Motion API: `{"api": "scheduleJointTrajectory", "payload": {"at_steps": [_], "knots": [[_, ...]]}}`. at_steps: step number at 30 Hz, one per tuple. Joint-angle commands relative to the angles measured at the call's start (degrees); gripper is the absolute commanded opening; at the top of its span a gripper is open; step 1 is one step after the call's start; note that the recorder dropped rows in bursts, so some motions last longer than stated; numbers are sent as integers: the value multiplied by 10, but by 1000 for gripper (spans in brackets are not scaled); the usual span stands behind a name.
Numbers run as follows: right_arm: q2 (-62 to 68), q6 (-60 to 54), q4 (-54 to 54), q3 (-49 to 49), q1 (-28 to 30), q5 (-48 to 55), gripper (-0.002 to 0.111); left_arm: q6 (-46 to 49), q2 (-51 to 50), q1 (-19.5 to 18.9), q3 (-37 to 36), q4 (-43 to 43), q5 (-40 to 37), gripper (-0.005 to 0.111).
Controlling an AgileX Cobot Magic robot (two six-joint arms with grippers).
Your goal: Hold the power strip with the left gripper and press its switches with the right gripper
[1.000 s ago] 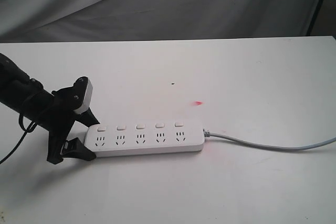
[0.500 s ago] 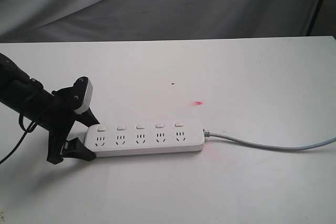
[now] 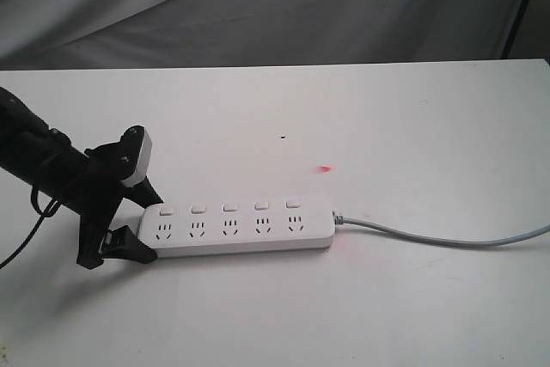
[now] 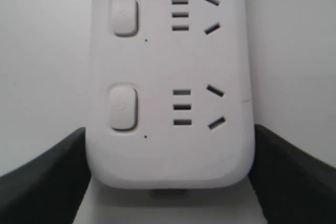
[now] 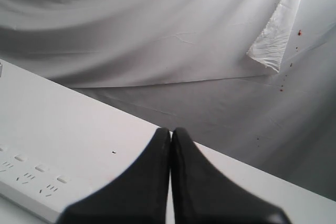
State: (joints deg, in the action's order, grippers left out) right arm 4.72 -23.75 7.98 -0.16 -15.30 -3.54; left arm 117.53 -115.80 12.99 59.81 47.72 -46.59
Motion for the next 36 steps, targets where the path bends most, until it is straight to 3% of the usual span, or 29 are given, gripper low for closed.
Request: {"api": "scheduleJointTrajectory", "payload": {"at_steps": [1, 20, 23, 29, 36], "knots": [[-3, 2, -3, 2, -1, 0, 0, -5, 2, 3, 2, -3, 3, 72], [-2, 2, 6, 2, -1, 0, 0, -5, 2, 3, 2, -3, 3, 72], [-2, 2, 6, -5, -1, 48, 0, -5, 2, 3, 2, -3, 3, 72], [13, 2, 6, -157, -1, 267, 0, -5, 2, 3, 2, -3, 3, 72], [136, 2, 0, -336, -1, 319, 0, -5, 2, 3, 2, -3, 3, 72]]}}
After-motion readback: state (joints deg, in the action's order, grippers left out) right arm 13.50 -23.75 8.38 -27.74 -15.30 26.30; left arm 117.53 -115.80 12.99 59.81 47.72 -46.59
